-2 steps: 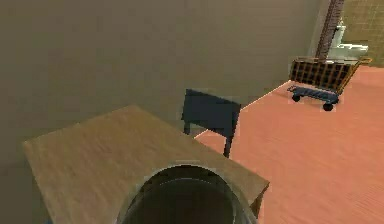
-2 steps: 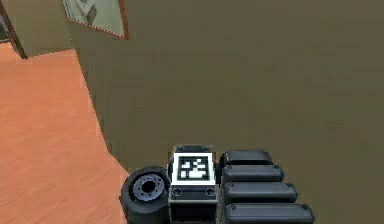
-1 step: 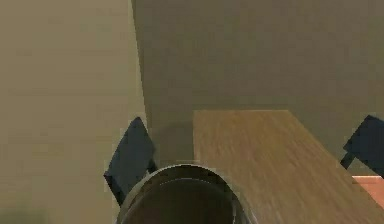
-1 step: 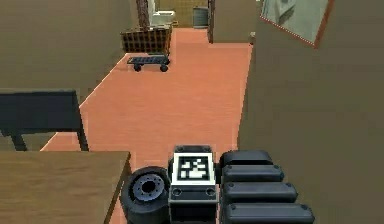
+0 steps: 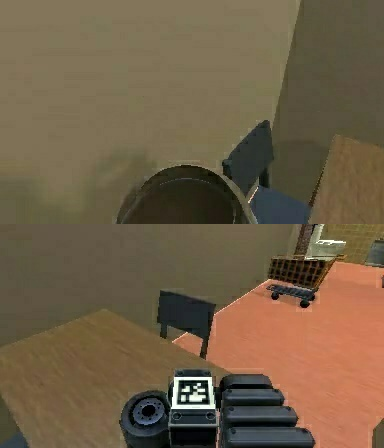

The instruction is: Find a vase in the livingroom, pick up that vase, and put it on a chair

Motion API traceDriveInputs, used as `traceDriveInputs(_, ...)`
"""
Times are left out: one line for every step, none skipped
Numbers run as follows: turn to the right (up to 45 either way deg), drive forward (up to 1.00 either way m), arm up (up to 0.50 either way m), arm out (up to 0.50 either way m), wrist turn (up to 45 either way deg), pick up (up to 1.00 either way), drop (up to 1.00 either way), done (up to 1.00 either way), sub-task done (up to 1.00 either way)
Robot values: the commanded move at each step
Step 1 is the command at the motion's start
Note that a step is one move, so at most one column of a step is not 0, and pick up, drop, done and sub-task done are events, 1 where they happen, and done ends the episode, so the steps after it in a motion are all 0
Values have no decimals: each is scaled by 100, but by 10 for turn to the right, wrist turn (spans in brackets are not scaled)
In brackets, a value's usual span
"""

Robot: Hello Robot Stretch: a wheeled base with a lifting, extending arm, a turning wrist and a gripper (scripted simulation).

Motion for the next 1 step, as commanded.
traceDriveInputs(450,0,0,0,0,0,0,0,0)
